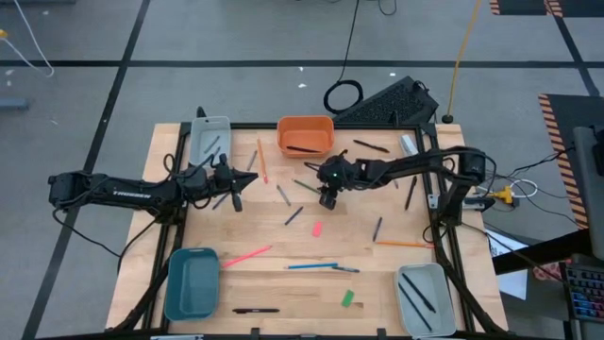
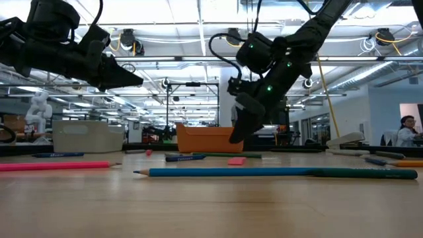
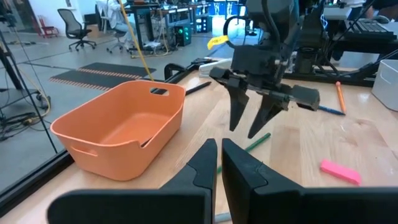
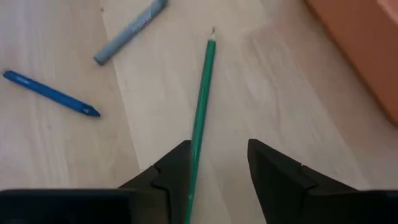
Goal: Sort crayons/erasers/pens/pencils in bins
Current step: Put the green pencil into the orange bin
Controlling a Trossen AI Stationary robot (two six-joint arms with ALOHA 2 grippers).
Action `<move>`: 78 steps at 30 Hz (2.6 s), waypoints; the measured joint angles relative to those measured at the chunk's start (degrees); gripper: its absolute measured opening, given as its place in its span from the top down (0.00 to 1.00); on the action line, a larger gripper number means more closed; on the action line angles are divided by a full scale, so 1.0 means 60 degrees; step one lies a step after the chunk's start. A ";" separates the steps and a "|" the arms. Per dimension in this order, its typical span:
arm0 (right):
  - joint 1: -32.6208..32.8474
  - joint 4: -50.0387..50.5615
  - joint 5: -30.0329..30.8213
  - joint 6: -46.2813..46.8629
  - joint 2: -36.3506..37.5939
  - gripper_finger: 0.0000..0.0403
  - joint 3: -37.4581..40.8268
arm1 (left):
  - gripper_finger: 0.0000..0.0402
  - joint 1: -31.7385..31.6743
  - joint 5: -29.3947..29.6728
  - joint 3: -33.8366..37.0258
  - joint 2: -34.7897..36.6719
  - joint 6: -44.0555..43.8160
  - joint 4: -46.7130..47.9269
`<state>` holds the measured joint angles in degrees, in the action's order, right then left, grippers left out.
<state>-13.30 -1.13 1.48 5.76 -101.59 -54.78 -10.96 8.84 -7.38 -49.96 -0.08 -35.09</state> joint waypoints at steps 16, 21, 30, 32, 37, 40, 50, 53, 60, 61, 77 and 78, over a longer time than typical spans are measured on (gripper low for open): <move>0.0153 0.0198 0.0303 0.0367 -0.0515 0.74 0.0361 | 0.94 0.0004 0.0000 0.0000 -0.0002 0.0011 0.0033; 0.0067 0.0389 0.0296 -0.0099 -0.0515 0.88 0.0357 | 0.94 0.0003 0.0000 0.0000 0.0001 0.0001 0.0023; -0.0316 0.0368 0.0114 -0.0349 -0.0466 0.95 0.0374 | 0.94 0.0004 -0.0047 0.0000 0.0001 -0.0069 0.0011; -0.0348 0.0424 0.0187 -0.0415 -0.0353 0.94 0.0384 | 0.94 0.0004 -0.0054 0.0001 -0.0002 -0.0101 -0.0061; -0.0423 0.0567 0.0376 -0.0747 0.0186 0.94 0.0426 | 0.94 0.0004 -0.0243 0.0004 -0.0002 -0.0266 -0.0321; -0.0532 0.0530 0.0340 -0.0842 0.0653 0.95 0.0411 | 0.94 0.0011 -0.0290 0.0004 0.0000 -0.0277 -0.0382; -0.1082 0.0879 0.0789 -0.2388 0.1419 0.95 -0.0862 | 0.94 0.0011 -0.0291 0.0004 -0.0002 -0.0367 -0.0539; -0.1377 0.0921 0.0828 -0.3220 0.1240 0.95 -0.1708 | 0.94 0.0011 -0.0292 0.0004 0.0001 -0.0448 -0.0734; -0.2266 -0.0135 0.0730 -0.5090 0.0290 0.95 -0.2477 | 0.94 0.0025 -0.0378 0.0004 0.0000 -0.0539 -0.0860; -0.2395 -0.0520 0.0626 -0.5292 0.0111 0.95 -0.2481 | 0.94 0.0026 -0.0408 0.0004 -0.0002 -0.0539 -0.0857; -0.3476 -0.1292 -0.0335 -0.5850 -0.1635 0.94 -0.2470 | 0.94 0.0127 -0.0550 0.0004 -0.0002 -0.0532 -0.0871; -0.3476 -0.1289 -0.0340 -0.5847 -0.1668 0.94 -0.2470 | 0.94 0.0127 -0.0548 0.0004 0.0001 -0.0529 -0.0872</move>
<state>-34.15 -8.86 -0.56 -29.33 -111.60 -69.60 -10.20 5.55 -7.35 -49.95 -3.25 -40.32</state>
